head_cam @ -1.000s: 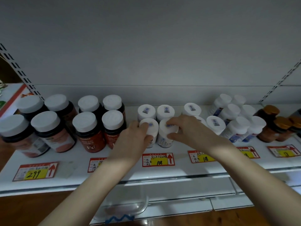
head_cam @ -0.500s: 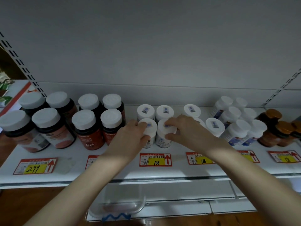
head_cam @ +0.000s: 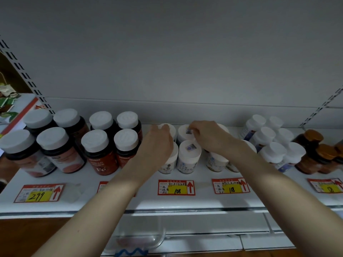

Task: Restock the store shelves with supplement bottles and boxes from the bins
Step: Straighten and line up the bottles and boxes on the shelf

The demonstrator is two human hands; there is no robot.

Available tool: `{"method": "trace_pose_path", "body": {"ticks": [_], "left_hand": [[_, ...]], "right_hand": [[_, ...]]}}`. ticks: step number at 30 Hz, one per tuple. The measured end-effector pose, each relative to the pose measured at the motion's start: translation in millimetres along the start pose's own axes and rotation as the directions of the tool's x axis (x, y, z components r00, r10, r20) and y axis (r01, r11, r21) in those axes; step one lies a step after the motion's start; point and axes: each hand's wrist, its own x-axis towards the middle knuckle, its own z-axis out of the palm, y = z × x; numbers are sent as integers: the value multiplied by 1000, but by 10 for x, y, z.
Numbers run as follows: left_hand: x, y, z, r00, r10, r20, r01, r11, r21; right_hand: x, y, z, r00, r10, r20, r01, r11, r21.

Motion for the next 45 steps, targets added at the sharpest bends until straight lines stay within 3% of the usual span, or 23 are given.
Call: {"method": "trace_pose_path", "body": {"ticks": [7,12,18,24,32,36,39,45], "left_hand": [[22,-13,19,1000,3,20,-3,1000,-20],[-23,-50,0,996,83,-22,-79,986,144],[17,0,-94,992,123,11,-124,985,122],[162,-107,-446,945,226,-234,-227,974,24],[9,-850,-1001,932,305,-196,-291,952,96],[-212,-1249,-1172,947,267,-179,-246,961,128],[-310,-1460,-1189,961,270,-65,-258,954,155],[-241,-1605,-1072,922,377,85,-386,892,234]], "right_hand": [[6,-1,46,1000,-1,-6,1,1000,-10],[5,17,65,1000,-12,-13,12,1000,-6],[-86,8,-1,996,-75,-48,75,997,-16],[-295,-144,-173,941,-326,-89,323,945,-44],[-304,-759,-171,852,-515,-93,518,855,4],[-188,-1072,-87,859,-510,-32,511,860,6],[-91,-1269,18,920,-385,66,389,919,-59],[-38,-1433,221,966,-248,80,256,959,-123]]}}
